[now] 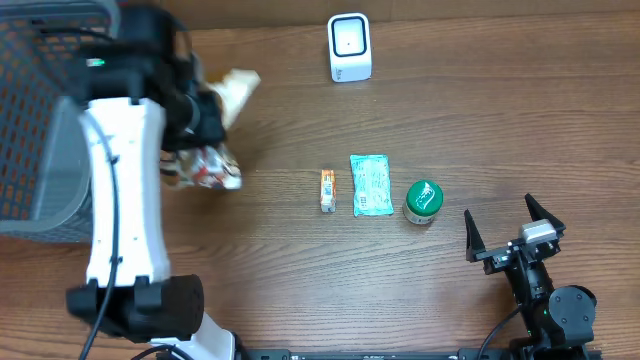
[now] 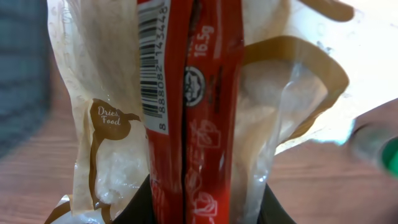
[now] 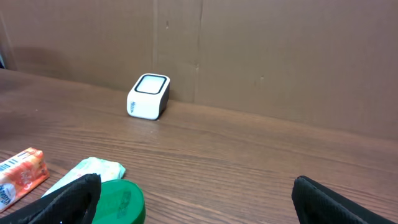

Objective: Scan the item barcode
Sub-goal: 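Lift the snack bag out of the basket toward the table, then lower the snack bag onto the table left of the orange packet and release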

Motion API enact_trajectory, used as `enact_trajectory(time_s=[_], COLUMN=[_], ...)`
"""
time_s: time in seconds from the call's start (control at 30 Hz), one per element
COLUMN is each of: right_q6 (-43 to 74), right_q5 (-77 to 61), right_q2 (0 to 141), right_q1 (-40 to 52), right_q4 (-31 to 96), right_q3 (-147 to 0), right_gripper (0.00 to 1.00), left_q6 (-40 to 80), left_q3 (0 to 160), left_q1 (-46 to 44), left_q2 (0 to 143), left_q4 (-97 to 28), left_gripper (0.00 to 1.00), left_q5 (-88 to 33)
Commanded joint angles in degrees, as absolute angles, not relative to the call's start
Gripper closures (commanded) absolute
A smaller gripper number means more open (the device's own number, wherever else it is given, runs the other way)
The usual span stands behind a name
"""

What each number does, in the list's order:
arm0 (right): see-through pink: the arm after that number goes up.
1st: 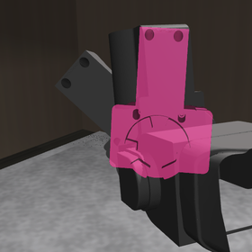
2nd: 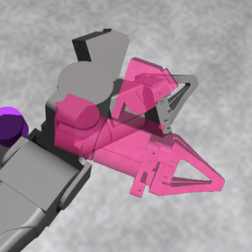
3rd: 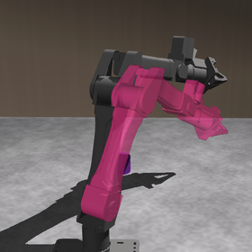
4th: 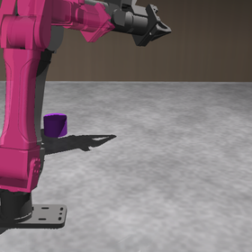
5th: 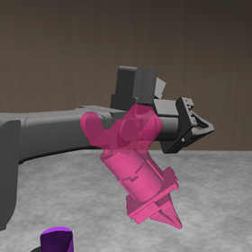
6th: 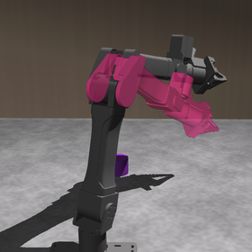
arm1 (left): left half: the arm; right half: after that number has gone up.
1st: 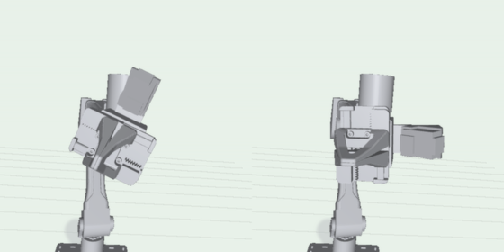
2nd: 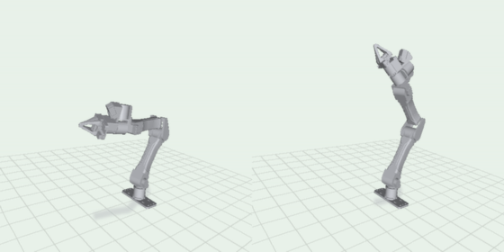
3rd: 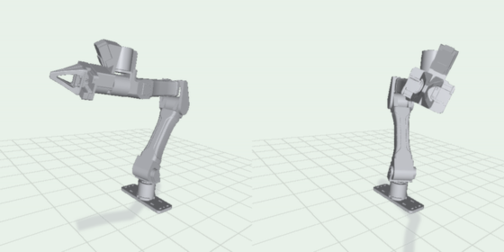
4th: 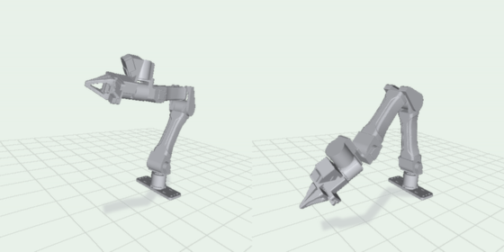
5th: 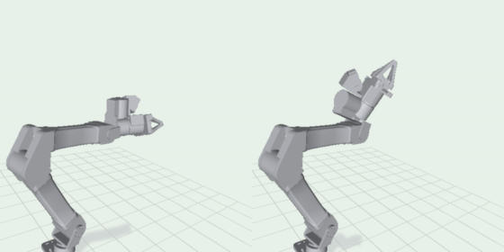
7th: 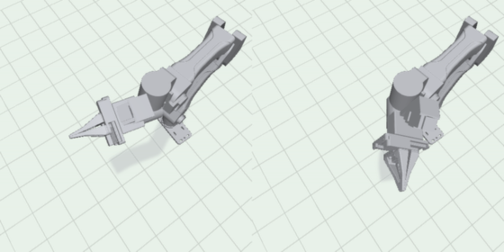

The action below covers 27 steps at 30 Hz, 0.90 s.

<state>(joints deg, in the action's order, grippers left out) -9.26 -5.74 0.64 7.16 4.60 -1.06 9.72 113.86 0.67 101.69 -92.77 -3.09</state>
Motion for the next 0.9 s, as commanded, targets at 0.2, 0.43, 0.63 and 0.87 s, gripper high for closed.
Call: enact_trajectory(time_s=[0.2,0.43,0.63,0.87], right_q6=[-9.45,-9.45,-9.45,-9.45], right_q5=[-5.67,-5.67,-5.67,-5.67], right_q2=[0.23,0.23,0.23,0.23], right_q1=[7.01,7.01,7.01,7.01], right_q4=[4.38,4.4,4.38,4.38], right_q3=[-0.47,-0.47,-0.47,-0.47], right_gripper=[0.0,0.0,0.0,0.0], left_q6=[16.95,24.67,25.93,24.34], left_q3=[89.52,76.93,69.76,65.49], left_q1=[-6.55,-8.56,-8.67,-8.67], left_q2=[101.25,101.25,101.25,101.25], left_q4=[-76.03,-63.31,-54.17,-50.37], left_gripper=[0.96,0.96,0.96,0.87], left_q5=[-2.31,3.73,3.88,3.31])
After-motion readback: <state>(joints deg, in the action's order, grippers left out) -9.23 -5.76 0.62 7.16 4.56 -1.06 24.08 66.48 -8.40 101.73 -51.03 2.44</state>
